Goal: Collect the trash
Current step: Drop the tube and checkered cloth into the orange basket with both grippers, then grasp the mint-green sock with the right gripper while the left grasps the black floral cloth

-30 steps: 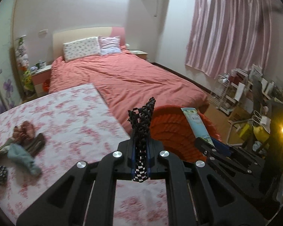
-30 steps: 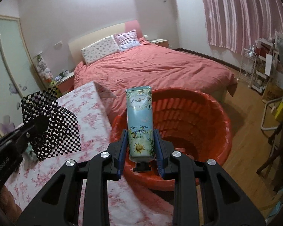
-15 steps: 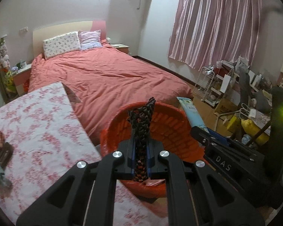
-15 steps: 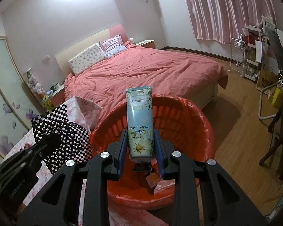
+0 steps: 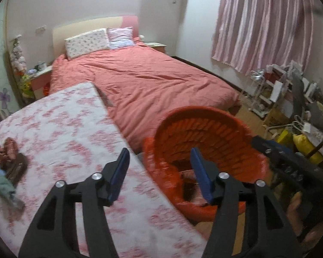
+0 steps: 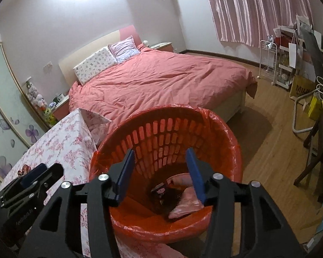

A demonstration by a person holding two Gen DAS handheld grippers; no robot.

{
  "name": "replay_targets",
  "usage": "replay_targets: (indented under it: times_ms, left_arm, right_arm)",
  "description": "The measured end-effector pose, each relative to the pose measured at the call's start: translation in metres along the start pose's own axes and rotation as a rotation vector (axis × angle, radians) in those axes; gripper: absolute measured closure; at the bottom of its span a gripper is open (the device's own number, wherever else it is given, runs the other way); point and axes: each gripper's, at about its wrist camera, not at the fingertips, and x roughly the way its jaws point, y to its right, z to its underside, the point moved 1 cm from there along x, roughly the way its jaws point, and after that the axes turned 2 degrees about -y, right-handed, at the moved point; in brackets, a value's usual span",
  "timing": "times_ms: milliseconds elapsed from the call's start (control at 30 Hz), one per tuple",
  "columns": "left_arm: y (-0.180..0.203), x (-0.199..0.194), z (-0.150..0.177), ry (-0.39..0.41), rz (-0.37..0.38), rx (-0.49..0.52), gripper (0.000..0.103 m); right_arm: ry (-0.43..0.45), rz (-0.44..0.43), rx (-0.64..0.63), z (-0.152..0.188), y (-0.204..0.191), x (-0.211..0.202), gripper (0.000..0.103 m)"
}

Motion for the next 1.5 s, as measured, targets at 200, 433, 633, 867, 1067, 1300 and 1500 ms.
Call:
replay_targets:
  times_ms: [200,433,633,867,1067,1300,1500]
  left_arm:
    - [-0.034,-0.027,0.012,0.023,-0.102,-0.012,0.031]
    - [-0.091,-0.061,0.038,0.029,-0.217,-0.072,0.021]
    - [-0.143,-0.088,0.062,0.03,-0.324,-0.132,0.017]
    - [-0.224,-0.127,0.101,0.033,-0.525,-0.23,0.015]
    - [-0.292,-0.15,0.13,0.009,-0.601,-0.379,0.014]
    - [-0.323,-0.142,0.131,0.005,-0.542,-0.446,0.014]
    - [-0.333,-0.116,0.129,-0.051,-0.545,-0.463,0.027]
  right_arm:
    - [0.022,0.006,-0.041,-0.001,-0.019,-0.014,0.043]
    - [0.028,-0.006,-0.114,0.007,-0.053,-0.022,0.036]
    - [0.01,-0.034,-0.191,0.021,-0.089,-0.026,0.035]
    - [-0.036,-0.079,-0.268,0.043,-0.129,-0.023,0.035]
    - [-0.079,-0.115,-0.328,0.063,-0.165,-0.016,0.035]
    - [-0.109,-0.137,-0.394,0.081,-0.201,-0.014,0.035]
    - [-0.127,-0.144,-0.438,0.093,-0.222,-0.013,0.035]
